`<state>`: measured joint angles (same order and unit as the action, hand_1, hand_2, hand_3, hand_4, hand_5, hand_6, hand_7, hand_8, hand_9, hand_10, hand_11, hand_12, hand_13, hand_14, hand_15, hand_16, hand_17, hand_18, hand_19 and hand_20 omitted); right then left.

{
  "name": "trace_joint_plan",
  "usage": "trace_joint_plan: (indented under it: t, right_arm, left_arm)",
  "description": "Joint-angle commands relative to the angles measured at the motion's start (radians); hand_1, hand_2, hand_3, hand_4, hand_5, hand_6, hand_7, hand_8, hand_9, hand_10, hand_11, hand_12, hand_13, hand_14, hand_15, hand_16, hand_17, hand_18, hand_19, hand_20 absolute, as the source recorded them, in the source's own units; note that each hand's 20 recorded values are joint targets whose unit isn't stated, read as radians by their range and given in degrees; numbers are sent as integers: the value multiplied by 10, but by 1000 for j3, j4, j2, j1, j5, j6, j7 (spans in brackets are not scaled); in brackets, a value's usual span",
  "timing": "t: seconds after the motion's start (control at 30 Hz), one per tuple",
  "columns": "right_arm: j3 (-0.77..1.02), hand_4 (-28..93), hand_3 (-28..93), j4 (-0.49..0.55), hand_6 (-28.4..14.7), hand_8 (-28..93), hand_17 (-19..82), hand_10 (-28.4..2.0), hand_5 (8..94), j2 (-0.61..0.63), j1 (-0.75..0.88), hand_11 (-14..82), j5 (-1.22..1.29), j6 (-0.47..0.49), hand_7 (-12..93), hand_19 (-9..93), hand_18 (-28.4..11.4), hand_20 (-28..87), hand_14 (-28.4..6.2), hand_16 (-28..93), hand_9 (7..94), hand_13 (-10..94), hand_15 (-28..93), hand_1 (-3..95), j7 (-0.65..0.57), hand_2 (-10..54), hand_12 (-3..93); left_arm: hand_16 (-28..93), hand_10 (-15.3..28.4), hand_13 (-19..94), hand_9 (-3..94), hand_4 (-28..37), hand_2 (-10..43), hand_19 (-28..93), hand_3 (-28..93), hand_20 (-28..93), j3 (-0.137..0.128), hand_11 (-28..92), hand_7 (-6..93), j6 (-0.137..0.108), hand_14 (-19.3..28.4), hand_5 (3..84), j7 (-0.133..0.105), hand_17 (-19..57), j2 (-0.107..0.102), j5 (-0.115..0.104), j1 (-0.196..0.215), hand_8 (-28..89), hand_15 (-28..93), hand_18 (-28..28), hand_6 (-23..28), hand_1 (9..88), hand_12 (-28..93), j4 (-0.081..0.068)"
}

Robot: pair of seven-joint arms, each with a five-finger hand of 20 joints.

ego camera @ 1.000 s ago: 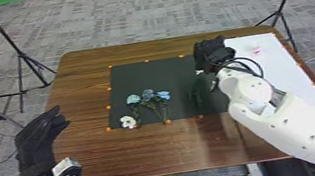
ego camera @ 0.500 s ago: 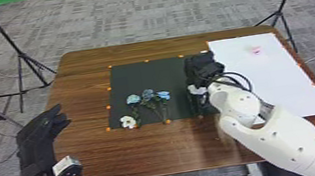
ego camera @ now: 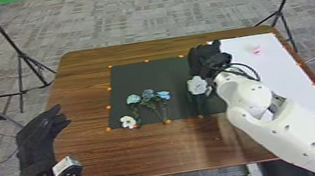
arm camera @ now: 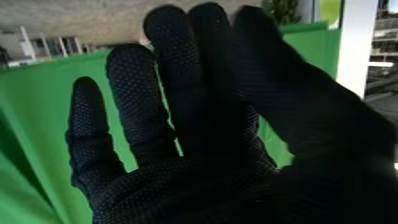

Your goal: Arrange flowers

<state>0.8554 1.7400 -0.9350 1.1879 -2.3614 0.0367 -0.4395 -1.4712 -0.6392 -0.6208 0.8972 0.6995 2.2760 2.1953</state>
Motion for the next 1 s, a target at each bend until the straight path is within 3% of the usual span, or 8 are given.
trace_joint_plan:
  t: [0.03,0.17,0.23,0.27,0.33,0.5,0.97,1.0]
  right_arm:
    - [75,-274,880,-57,-39,-142,12,-175,612,113,-84,379,5,95,244,650,-271,287,-205,228,597,416,765,344,6,-88,208]
    - [91,-271,884,-170,-50,-133,-2,-194,554,103,-142,318,-27,224,213,637,-270,287,-225,210,538,343,750,323,4,-81,192]
    - [101,-271,886,-213,-54,-130,-7,-200,535,97,-161,302,-25,269,205,635,-269,288,-237,204,516,316,747,320,4,-81,189]
    - [119,-271,887,-230,-56,-130,-11,-203,528,85,-160,293,-40,290,202,633,-268,288,-239,200,505,305,748,319,11,-81,188]
    - [113,-272,888,-246,-56,-129,-14,-207,512,93,-172,279,-33,311,199,631,-269,290,-243,195,489,289,746,318,6,-82,186]
    - [129,-278,903,-286,-57,-132,-26,-208,476,94,-182,254,-50,341,198,631,-271,296,-253,178,454,252,745,310,9,-88,182]
    - [175,-282,908,-437,-49,-133,-37,-200,433,12,-247,186,-92,426,183,622,-271,302,-261,165,425,224,736,319,50,-95,170]
    - [181,-282,908,-427,-49,-133,-38,-200,432,11,-234,184,-88,431,180,621,-272,302,-262,165,425,222,736,319,46,-95,170]
  left_arm:
    - [-231,248,333,426,-145,49,549,830,459,11,515,196,-14,284,532,-18,-40,-8,-17,20,-99,844,241,171,291,132,5]
    - [-231,248,333,426,-146,51,549,828,459,13,515,196,-13,284,531,-14,-41,-4,-9,17,-98,843,241,170,291,132,6]
    - [-231,248,334,426,-145,50,549,829,459,11,515,196,-6,284,531,-2,-41,9,5,10,-99,843,241,170,291,132,4]
    - [-231,248,333,426,-145,50,549,829,459,15,515,197,-7,284,531,-9,-41,3,-3,9,-99,843,241,170,291,132,3]
    - [-231,248,333,426,-145,50,549,829,459,15,515,196,-5,284,532,-3,-41,7,4,7,-99,843,241,171,290,132,3]
    - [-231,248,333,426,-147,50,549,829,459,29,515,196,-17,284,532,-22,-41,-13,-17,5,-99,843,240,171,291,132,4]
    - [-231,248,333,425,-146,50,548,829,459,14,515,197,0,284,532,2,-41,4,8,-1,-99,843,240,170,291,132,5]
    - [-231,248,333,425,-146,50,548,829,459,18,516,197,-3,284,532,-5,-41,-3,-1,-2,-99,843,240,170,291,132,6]
